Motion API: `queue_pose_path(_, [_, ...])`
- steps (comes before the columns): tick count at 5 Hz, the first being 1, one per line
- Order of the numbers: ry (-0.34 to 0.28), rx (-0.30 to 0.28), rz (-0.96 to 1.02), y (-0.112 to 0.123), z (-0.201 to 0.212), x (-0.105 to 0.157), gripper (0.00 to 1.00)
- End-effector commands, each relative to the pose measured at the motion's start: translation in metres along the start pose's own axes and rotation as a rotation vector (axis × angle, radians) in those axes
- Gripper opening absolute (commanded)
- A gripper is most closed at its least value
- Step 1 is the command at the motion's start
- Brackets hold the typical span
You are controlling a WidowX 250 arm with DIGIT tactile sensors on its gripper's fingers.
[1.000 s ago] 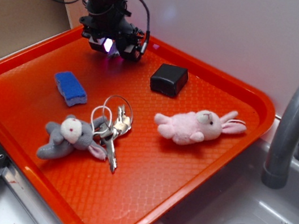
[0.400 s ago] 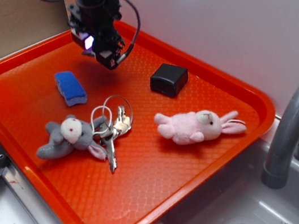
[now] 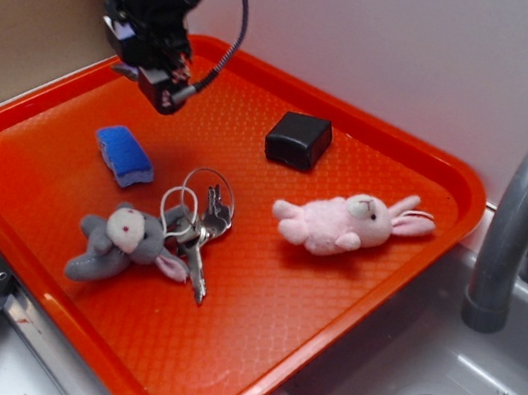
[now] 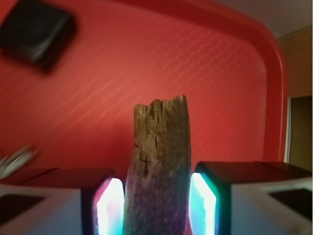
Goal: Grab the wood chip.
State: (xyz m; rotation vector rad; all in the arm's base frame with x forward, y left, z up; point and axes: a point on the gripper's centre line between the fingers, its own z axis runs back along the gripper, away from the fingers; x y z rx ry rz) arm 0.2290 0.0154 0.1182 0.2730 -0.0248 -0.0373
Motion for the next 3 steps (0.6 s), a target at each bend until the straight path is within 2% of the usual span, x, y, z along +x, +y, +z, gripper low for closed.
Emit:
queue_pose_path(1, [-0.118, -0.103, 0.03, 0.031, 0.106, -0.019, 0.0])
queue_pose_path(2, [-0.177, -0.096, 0.096, 0.044, 0.134, -0.022, 0.0])
queue_pose_path(3, [-0.137, -0.118, 0.074, 0.048, 0.129, -0.018, 0.0])
